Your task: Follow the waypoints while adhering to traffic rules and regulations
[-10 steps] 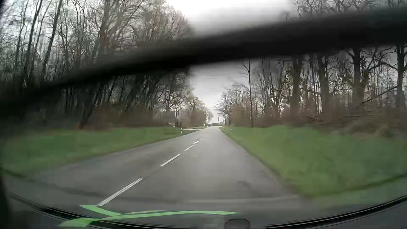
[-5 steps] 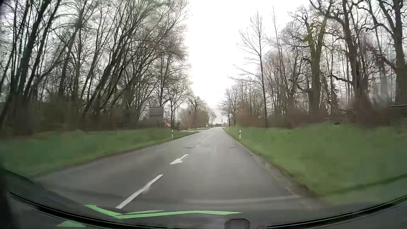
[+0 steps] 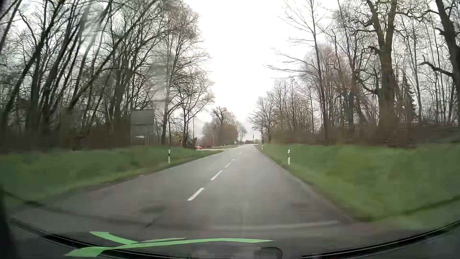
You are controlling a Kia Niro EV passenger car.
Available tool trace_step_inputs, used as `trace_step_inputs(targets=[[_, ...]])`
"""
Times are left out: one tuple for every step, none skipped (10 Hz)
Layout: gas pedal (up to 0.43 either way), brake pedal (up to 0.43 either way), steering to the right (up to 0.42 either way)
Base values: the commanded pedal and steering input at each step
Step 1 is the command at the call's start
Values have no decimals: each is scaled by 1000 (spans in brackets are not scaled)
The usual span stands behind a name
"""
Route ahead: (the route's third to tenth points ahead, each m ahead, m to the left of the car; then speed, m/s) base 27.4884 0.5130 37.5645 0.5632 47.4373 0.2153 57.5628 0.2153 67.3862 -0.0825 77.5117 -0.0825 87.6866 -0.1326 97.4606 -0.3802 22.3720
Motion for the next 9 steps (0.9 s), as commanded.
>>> trace_step_inputs(targets=[[67, 0, 1], [79, 0, 1], [79, 0, 1], [79, 0, 1], [47, 0, 1], [20, 0, 1], [20, 0, 3], [28, 0, 5], [47, 0, 5]])
